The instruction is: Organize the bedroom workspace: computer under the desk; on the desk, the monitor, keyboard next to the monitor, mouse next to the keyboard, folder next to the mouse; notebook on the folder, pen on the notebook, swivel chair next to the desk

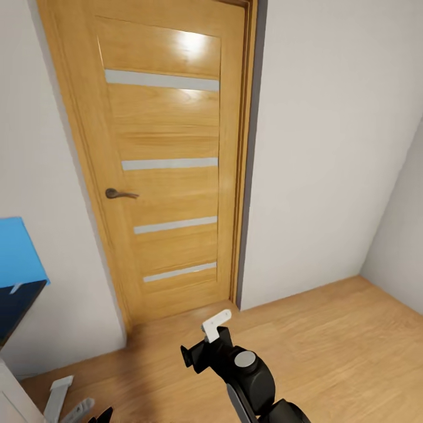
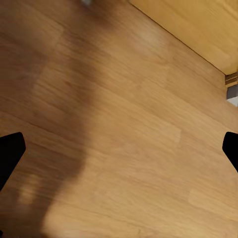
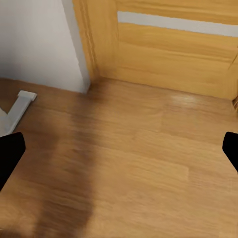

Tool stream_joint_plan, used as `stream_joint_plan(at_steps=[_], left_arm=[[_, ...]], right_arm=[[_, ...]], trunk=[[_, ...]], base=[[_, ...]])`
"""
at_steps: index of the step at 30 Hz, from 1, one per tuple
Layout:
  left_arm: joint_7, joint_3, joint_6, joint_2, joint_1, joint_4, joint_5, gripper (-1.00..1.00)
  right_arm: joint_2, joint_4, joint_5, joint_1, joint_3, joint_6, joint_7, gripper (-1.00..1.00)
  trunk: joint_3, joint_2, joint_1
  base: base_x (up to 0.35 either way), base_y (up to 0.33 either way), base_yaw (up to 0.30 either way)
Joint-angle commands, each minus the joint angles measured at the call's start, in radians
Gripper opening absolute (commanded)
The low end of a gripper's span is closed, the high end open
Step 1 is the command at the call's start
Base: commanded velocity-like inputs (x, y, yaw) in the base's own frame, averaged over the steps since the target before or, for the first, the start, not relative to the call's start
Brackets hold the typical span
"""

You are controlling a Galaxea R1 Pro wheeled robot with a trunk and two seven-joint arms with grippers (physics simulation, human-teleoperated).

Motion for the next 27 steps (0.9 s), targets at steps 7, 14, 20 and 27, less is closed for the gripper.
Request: stream_joint_plan(at_steps=[7, 14, 20, 27], left_arm=[[0.008, 0.001, 0.004, -0.002, 0.000, -0.002, 0.009, 1.00], [0.008, 0.001, 0.004, -0.002, 0.000, -0.002, 0.007, 1.00], [0.007, 0.001, 0.004, -0.003, 0.000, -0.002, 0.008, 1.00], [0.008, 0.001, 0.005, 0.000, 0.000, 0.002, 0.010, 1.00]], right_arm=[[0.003, 0.000, 0.001, 0.000, 0.004, 0.006, 0.000, 1.00], [0.004, 0.007, 0.001, 0.000, 0.006, 0.006, 0.000, 1.00], [0.003, 0.017, 0.001, 0.001, 0.021, 0.006, 0.000, 1.00], [0.002, 0.047, 0.002, 0.004, 0.081, 0.001, -0.002, 1.00]], trunk=[[-0.002, -0.001, 0.000], [-0.002, -0.001, 0.000], [-0.002, -0.001, 0.000], [-0.005, -0.001, 0.000]], base=[[0.001, -0.111, 0.271], [0.000, -0.268, 0.274], [0.000, -0.250, 0.275], [0.000, -0.042, 0.272]])
